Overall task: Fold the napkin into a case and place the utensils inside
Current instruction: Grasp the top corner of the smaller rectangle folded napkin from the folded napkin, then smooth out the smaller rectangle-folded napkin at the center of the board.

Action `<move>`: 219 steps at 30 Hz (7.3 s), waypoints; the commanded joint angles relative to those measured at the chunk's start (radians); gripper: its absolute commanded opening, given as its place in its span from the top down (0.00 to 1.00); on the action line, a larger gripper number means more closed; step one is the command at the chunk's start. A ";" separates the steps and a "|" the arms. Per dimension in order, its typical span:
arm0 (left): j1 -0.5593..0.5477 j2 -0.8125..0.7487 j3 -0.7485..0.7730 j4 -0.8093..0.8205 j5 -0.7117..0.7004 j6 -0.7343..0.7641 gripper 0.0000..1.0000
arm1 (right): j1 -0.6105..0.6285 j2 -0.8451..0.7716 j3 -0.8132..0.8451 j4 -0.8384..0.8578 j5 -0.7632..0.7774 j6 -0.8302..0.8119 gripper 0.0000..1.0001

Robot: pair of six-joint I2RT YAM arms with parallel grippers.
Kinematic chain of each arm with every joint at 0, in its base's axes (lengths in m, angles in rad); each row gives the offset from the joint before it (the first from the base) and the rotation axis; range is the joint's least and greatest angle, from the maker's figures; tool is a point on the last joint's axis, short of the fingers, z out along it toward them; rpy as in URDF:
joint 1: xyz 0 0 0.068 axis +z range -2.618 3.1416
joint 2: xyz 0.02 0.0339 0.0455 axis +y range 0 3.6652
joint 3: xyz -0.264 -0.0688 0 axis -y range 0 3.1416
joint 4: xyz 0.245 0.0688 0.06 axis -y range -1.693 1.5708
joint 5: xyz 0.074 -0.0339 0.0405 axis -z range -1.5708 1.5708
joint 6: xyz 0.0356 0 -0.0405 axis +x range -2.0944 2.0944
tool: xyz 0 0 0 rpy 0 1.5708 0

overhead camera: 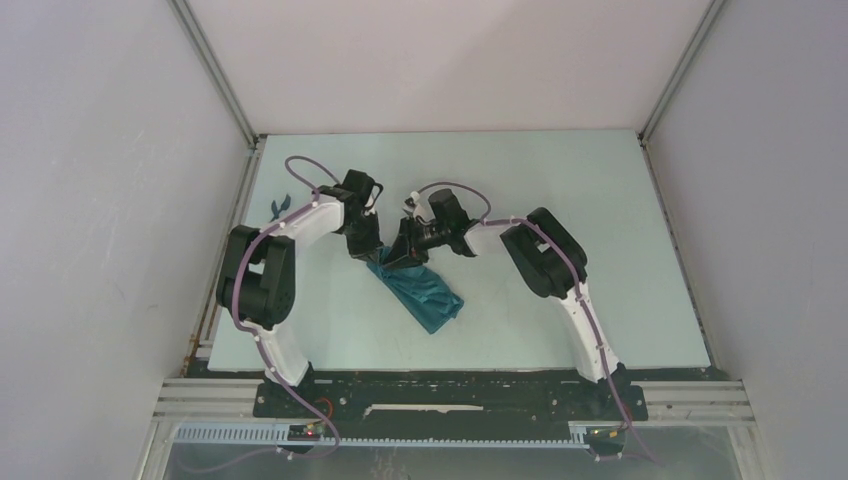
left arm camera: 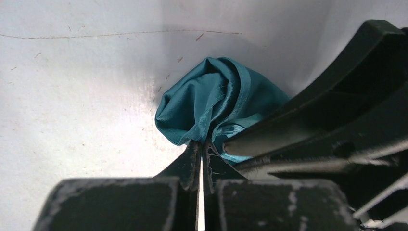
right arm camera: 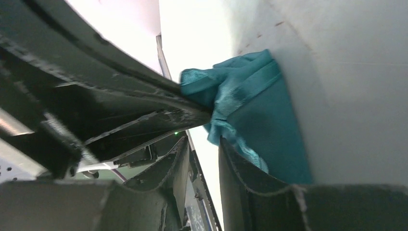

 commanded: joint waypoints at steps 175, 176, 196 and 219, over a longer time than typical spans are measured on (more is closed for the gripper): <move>0.121 -0.005 -0.074 0.206 0.107 -0.148 0.93 | 0.103 0.097 0.136 -0.111 0.198 -0.064 1.00; 0.119 0.003 -0.074 0.209 0.117 -0.147 0.93 | 0.102 0.095 0.136 -0.112 0.198 -0.064 1.00; 0.134 0.116 -0.071 0.124 0.063 -0.123 1.00 | 0.109 -0.294 0.117 -0.716 0.276 -0.499 0.57; 0.134 0.119 -0.059 0.121 0.073 -0.126 1.00 | 0.395 -0.409 -0.008 -0.891 1.077 -1.187 0.44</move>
